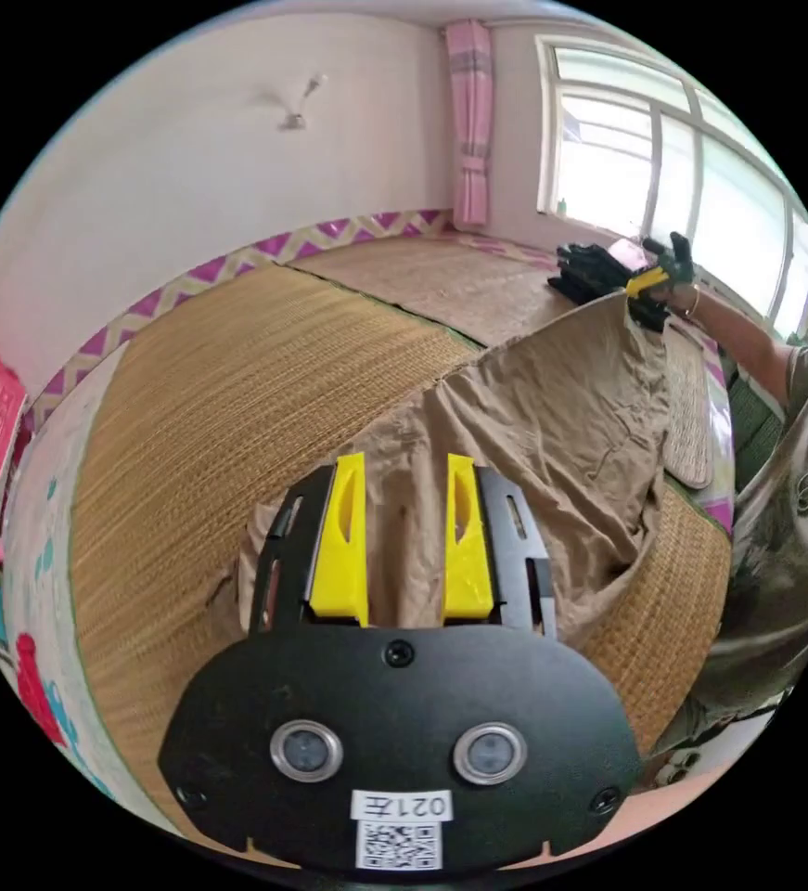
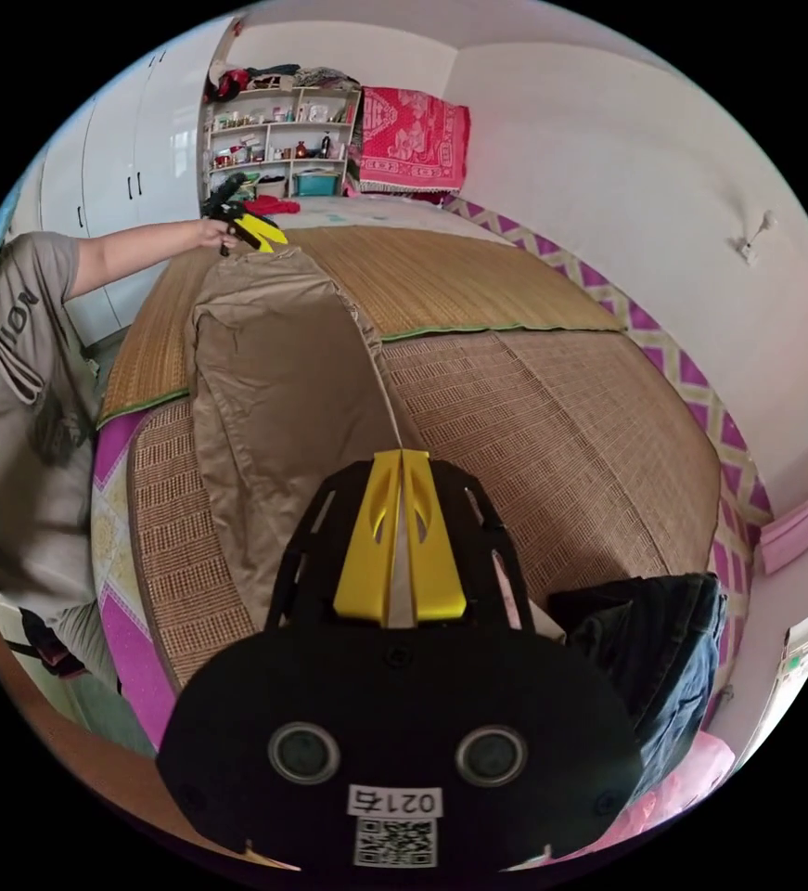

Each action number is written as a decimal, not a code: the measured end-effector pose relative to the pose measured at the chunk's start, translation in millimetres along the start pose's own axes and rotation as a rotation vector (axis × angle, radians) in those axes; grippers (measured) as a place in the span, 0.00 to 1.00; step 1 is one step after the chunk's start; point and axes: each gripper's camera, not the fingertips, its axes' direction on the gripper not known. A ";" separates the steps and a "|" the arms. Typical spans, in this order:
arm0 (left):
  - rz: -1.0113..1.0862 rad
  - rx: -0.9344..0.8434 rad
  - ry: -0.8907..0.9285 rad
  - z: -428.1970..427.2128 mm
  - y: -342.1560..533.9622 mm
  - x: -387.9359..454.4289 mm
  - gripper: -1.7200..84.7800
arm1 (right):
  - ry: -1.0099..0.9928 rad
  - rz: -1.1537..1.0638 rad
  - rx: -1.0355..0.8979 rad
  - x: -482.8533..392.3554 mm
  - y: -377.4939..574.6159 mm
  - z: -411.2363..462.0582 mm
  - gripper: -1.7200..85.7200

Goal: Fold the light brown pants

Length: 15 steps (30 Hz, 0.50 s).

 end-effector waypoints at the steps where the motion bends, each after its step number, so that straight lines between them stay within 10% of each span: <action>1: 0.025 -0.045 -0.016 22.8 -30.3 -5.9 0.18 | 0.010 0.003 0.013 -1.9 2.5 -11.8 0.01; 10: 0.023 -0.289 0.097 102.4 -138.2 -66.7 0.03 | 0.047 -0.004 0.049 -16.4 20.5 -60.0 0.01; 15: 0.020 0.031 0.120 -13.5 -117.2 -59.4 0.01 | 0.055 0.017 0.063 -14.1 41.2 -86.3 0.01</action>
